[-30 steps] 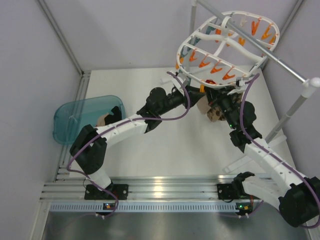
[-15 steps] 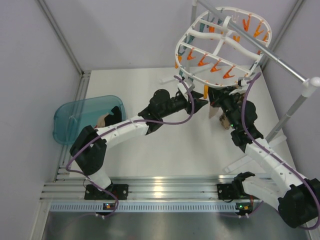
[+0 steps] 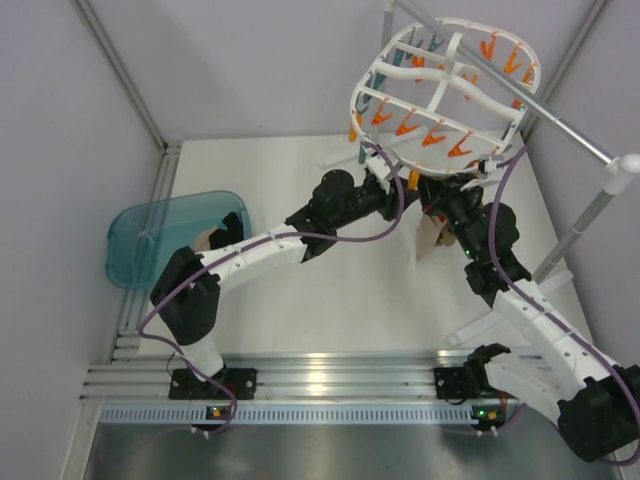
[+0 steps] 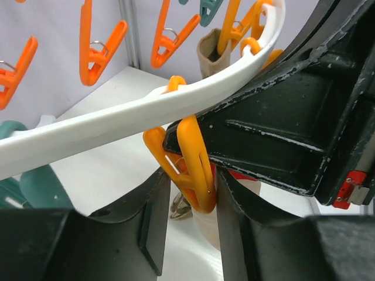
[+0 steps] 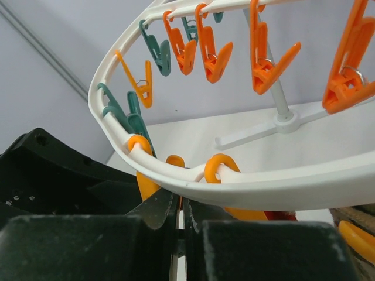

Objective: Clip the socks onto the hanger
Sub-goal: Open the clamp at the hanger.

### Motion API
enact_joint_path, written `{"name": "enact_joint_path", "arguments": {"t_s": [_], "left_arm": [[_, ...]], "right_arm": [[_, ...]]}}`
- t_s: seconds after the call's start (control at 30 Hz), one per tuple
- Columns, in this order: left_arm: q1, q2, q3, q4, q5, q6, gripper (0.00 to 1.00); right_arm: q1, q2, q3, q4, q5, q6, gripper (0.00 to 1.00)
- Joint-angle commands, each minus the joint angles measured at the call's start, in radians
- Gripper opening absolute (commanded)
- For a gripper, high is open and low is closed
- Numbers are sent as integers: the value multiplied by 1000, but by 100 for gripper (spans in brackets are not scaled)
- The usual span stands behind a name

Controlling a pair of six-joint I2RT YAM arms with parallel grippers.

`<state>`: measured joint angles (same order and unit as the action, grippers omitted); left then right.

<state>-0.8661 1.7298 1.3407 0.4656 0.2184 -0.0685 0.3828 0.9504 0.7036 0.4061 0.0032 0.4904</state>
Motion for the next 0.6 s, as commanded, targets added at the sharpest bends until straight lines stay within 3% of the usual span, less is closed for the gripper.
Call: {"name": "enact_joint_path", "arguments": {"t_s": [0.0,0.17,0.23,0.37,0.57], "left_arm": [[-1,16,51,-18,-48,24,38],[-1,11,46,-24,-36,26,11],[1,8,46,-33,-21,29,1],[6,7,46,-36,12,18,0],[38,2,64,-61,203,-34,0]], "right_arm": [[7,-32,46,-9,-49,-4,0],[7,-41,42,-32,-51,-16,0],[4,-47,42,-44,-51,-24,10],[-24,-77,20,-47,-87,-33,35],[-65,-99,2,-20,-173,-49,46]]}}
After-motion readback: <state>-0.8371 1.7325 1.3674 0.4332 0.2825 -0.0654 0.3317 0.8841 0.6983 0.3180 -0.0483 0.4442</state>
